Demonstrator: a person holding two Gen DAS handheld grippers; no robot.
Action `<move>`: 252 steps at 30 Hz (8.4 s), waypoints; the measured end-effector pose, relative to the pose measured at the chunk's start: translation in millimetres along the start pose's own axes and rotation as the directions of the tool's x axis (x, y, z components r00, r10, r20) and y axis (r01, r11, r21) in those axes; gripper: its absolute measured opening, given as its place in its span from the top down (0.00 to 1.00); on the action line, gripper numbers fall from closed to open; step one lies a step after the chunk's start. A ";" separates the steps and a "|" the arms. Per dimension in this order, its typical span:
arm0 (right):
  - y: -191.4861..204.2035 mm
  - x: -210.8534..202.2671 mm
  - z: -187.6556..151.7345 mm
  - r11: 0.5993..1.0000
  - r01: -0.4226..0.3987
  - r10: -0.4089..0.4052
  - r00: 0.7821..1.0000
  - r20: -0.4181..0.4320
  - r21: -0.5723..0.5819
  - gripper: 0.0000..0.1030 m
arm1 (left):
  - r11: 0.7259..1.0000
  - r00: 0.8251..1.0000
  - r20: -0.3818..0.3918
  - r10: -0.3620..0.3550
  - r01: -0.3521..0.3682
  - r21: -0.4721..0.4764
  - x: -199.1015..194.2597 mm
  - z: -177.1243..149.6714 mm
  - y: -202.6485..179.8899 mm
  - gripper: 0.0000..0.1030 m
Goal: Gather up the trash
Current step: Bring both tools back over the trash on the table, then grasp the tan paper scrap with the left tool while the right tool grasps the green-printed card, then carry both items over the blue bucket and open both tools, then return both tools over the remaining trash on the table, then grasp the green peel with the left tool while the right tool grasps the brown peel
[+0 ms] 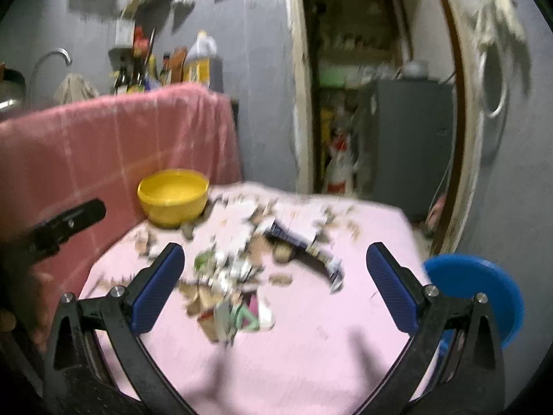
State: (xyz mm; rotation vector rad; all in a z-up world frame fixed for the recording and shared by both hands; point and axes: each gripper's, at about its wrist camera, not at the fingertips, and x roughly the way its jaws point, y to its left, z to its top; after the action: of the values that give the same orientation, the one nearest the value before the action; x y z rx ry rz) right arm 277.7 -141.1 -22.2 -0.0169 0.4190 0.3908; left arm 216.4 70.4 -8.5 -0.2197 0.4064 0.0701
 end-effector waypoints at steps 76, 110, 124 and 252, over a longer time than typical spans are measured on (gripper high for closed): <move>-97.2 -40.4 18.0 0.998 -0.025 0.022 0.999 0.050 0.056 0.75 | 0.918 0.920 -0.137 -0.366 0.381 0.106 34.7 20.8 -158.4 0.76; -285.6 -49.9 -3.8 0.937 0.260 -0.272 0.962 0.021 0.234 0.73 | 0.770 0.808 -0.394 -0.438 0.564 0.298 143.9 -4.5 -355.9 0.75; -302.9 -8.5 -30.8 0.919 0.270 -0.239 0.961 -0.139 0.287 0.50 | 0.794 0.794 -0.503 -0.340 0.530 0.299 183.2 -45.3 -352.7 0.54; -33.5 90.7 -33.9 0.987 -0.094 0.137 0.916 -0.378 0.130 0.60 | 0.961 0.832 -0.482 -0.273 0.213 -0.177 132.5 -5.7 -25.6 0.81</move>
State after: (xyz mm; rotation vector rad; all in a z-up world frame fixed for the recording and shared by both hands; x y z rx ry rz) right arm 353.0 -142.1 -91.6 0.0386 0.8354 0.4831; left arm 338.5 47.4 -61.5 -0.4069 0.8969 -0.2239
